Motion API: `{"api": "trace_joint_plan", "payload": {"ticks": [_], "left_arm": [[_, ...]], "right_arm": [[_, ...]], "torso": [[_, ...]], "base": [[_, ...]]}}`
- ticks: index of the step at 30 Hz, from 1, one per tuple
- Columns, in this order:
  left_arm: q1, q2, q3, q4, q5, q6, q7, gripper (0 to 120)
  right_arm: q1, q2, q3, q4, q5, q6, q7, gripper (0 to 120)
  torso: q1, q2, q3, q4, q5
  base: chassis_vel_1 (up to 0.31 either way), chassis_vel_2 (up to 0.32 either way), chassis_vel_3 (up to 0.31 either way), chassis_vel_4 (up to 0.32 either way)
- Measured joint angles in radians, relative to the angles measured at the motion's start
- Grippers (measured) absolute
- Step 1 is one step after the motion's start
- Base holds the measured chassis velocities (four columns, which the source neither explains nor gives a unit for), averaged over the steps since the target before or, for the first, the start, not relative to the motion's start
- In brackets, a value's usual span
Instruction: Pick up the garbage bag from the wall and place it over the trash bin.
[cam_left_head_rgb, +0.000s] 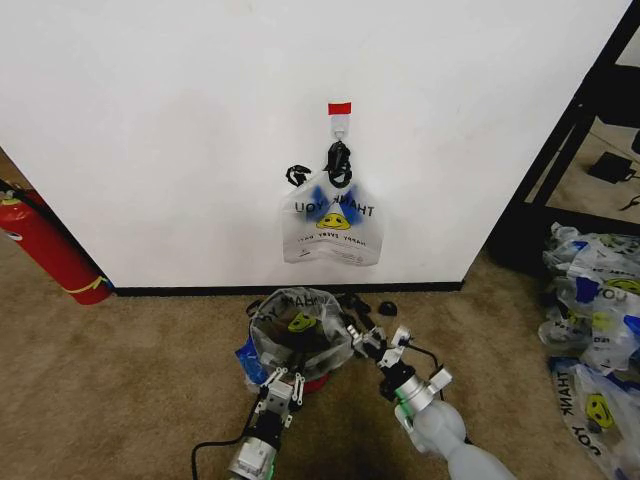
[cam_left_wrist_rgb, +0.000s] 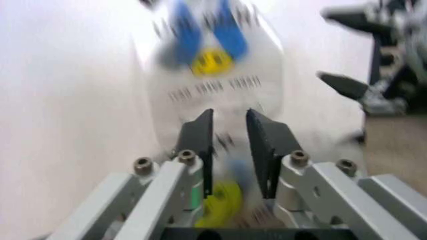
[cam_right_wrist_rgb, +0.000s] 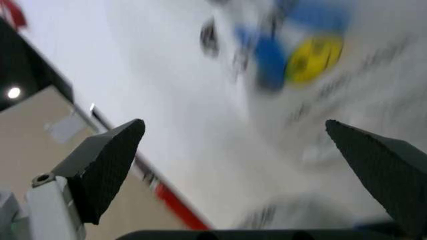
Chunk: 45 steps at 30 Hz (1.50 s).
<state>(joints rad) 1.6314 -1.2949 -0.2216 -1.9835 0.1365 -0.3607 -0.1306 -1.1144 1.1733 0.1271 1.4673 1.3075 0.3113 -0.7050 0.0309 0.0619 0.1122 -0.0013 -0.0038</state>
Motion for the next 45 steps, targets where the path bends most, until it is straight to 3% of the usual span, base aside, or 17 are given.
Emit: {"api": "trace_joint_plan", "payload": {"ticks": [3,6,8,10,14,16,17,18,21,24,33,40,45], "left_arm": [[0.013,0.001,-0.028,-0.061,-0.019,0.007,-0.008,34],[0.008,-0.020,-0.103,-0.156,-0.084,0.031,-0.035,49],[0.003,-0.025,-0.120,-0.174,-0.106,0.035,-0.042,52],[-0.002,-0.032,-0.158,-0.200,-0.167,0.038,-0.049,62],[-0.001,-0.038,-0.201,-0.197,-0.212,0.017,-0.047,73],[0.003,-0.043,-0.238,-0.193,-0.248,0.004,-0.035,84],[0.003,-0.043,-0.238,-0.193,-0.248,0.004,-0.035,84],[0.007,-0.045,-0.266,-0.196,-0.281,0.001,-0.021,88],[0.011,-0.041,-0.319,-0.202,-0.358,0.001,0.033,98],[0.005,-0.031,-0.334,-0.189,-0.392,0.008,0.058,100],[-0.005,-0.056,-0.302,-0.192,-0.379,0.035,0.062,100],[0.048,-0.055,-0.292,-0.210,-0.363,0.018,0.057,100],[0.074,-0.057,-0.303,-0.223,-0.351,0.001,0.053,100]], "right_arm": [[0.010,-0.007,0.038,0.005,-0.067,0.036,0.040,100],[0.010,-0.049,0.119,0.017,-0.290,0.075,0.044,100],[0.006,-0.062,0.139,0.017,-0.344,0.084,0.023,100],[-0.019,-0.096,0.199,0.016,-0.513,0.116,-0.037,100],[-0.075,-0.107,0.267,0.062,-0.610,0.177,-0.038,100],[-0.160,-0.103,0.303,0.185,-0.613,0.199,0.093,100],[-0.160,-0.103,0.303,0.185,-0.613,0.199,0.093,100],[-0.222,-0.091,0.335,0.294,-0.633,0.191,0.221,100],[-0.341,-0.044,0.408,0.467,-0.741,0.169,0.444,100],[-0.410,0.011,0.466,0.497,-0.881,0.217,0.516,100],[-0.502,0.069,0.463,0.451,-0.941,0.316,0.458,100],[-0.430,0.068,0.444,0.291,-0.856,0.369,0.236,100],[-0.379,0.062,0.410,0.206,-0.846,0.366,0.190,100]], "torso": [[0.000,0.000,0.000,0.0001,0.0001],[0.000,0.000,0.000,0.0000,0.0000],[0.000,0.000,0.000,-0.0002,0.0001],[0.000,0.000,0.000,-0.0003,0.0000],[0.000,0.000,0.000,-0.0002,0.0001],[0.000,0.000,0.000,0.0001,0.0003],[0.000,0.000,0.000,0.0001,0.0003],[0.000,0.000,0.000,-0.0001,0.0001],[0.000,0.000,0.000,-0.0002,-0.0005],[0.000,0.000,0.000,-0.0004,-0.0001],[0.000,0.000,0.000,-0.0002,-0.0001],[0.000,0.000,0.000,0.0001,0.0001],[0.000,0.000,0.000,-0.0001,0.0000]], "base": [[0.000,0.000,0.000,0.000],[0.000,0.000,0.000,0.000],[0.000,0.000,0.000,0.000],[0.000,0.000,0.000,0.000],[0.000,0.000,0.000,0.000],[0.000,0.000,0.000,0.000],[0.000,0.000,0.000,0.000],[0.000,0.000,0.000,0.000],[0.000,0.000,0.000,0.000],[0.000,0.000,0.000,0.000],[0.000,0.000,0.000,0.000],[0.000,0.000,0.000,0.000],[0.000,0.000,0.000,0.000]]}}
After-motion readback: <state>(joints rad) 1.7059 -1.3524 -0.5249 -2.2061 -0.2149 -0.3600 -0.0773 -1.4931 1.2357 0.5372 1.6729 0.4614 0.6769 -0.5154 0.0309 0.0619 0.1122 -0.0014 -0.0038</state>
